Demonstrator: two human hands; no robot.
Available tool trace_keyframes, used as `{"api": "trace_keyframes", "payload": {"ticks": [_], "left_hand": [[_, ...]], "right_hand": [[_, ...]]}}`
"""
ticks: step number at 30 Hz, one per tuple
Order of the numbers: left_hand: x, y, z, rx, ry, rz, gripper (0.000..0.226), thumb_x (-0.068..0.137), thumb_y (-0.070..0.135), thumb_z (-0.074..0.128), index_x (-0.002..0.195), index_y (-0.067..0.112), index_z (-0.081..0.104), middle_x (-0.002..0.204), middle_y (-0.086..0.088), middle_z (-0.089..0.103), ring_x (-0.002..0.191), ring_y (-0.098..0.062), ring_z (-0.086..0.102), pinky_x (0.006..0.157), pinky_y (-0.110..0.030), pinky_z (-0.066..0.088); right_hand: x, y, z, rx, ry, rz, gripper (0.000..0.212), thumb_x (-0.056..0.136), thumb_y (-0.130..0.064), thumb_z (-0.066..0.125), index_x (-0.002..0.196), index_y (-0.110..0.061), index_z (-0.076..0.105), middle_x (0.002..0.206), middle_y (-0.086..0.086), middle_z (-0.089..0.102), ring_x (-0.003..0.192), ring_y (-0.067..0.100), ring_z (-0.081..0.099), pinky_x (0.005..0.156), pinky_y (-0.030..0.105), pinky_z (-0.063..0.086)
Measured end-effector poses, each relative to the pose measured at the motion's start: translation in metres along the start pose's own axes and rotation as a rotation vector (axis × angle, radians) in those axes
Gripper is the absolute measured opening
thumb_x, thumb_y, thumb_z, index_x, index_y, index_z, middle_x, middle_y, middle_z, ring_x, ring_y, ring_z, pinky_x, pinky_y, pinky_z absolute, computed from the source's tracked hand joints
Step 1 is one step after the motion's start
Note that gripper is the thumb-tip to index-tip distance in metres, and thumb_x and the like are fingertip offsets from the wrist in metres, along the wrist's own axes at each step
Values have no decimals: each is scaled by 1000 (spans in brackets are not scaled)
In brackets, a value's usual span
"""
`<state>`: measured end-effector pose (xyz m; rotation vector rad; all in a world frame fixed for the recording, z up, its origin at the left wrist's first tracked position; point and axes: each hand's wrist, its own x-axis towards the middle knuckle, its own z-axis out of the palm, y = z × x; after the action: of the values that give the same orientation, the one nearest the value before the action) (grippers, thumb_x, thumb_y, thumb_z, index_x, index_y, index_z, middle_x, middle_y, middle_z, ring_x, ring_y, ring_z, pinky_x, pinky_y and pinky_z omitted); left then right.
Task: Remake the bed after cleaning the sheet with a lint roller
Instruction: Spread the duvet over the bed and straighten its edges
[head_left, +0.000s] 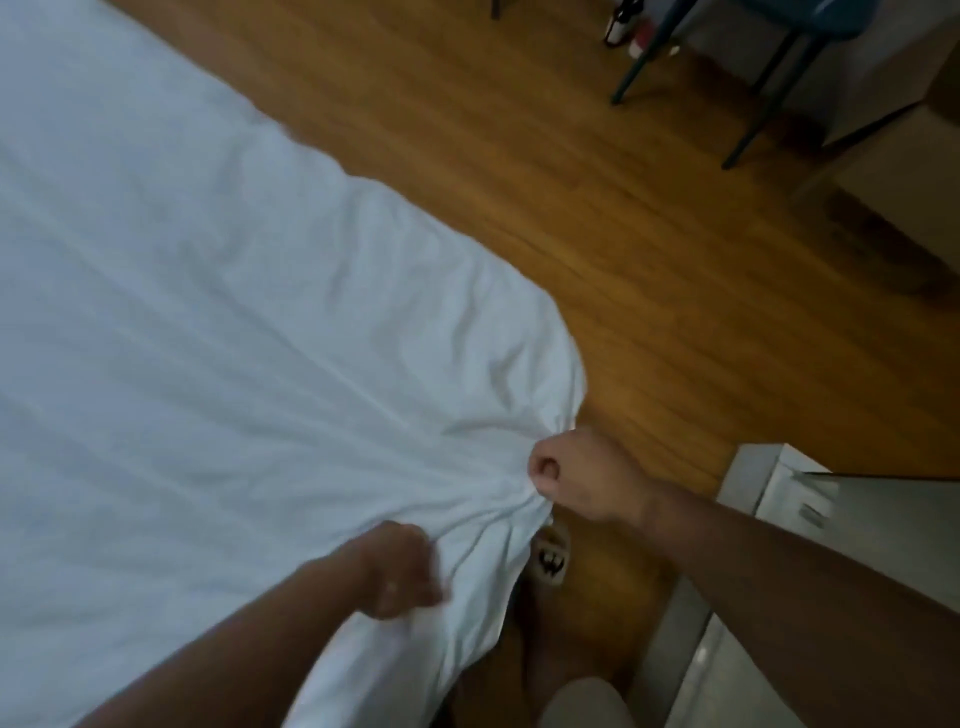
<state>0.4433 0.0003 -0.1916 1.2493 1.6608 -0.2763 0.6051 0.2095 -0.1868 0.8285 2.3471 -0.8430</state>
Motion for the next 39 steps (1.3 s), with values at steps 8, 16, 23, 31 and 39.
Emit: {"api": "trace_keyframes", "payload": {"ticks": [8,16,23,31,39], "left_hand": [[131,-8,-217,116,578,-222,99,80,60,70,157,31,15,165,-3,13,148,-32,18,115,-49,31],[222,3,-271,204,358,-508,47,97,60,38,108,25,68,120,-9,68,111,-31,59,92,-41,48],[305,105,-279,-289,766,-298,45,100,45,43,79,14,67,87,-13,72,89,-31,67,77,-36,50],[286,22,-278,-144,709,-546,65,88,56,57,146,30,42,152,-9,38,143,-33,32,114,-50,29],[192,-24,-238,-789,466,-1341,112,68,95,34,153,42,-17,164,-10,-21,149,-41,-14,108,-77,16]], "right_hand": [[148,38,-62,1053,126,455,105,61,-61,85,146,-18,40,139,-1,55,123,22,57,105,37,46],[162,76,-111,597,43,165,68,84,-56,69,138,-22,48,130,6,60,121,29,52,96,36,43],[138,202,-145,567,77,481,64,83,-55,71,131,-15,57,125,11,66,115,32,60,90,34,45],[214,172,-165,249,-328,266,63,97,-45,55,148,-18,29,144,8,40,119,26,51,94,32,46],[288,83,-253,-89,-542,-73,69,94,-49,54,152,-22,29,155,1,27,140,21,35,111,34,37]]}}
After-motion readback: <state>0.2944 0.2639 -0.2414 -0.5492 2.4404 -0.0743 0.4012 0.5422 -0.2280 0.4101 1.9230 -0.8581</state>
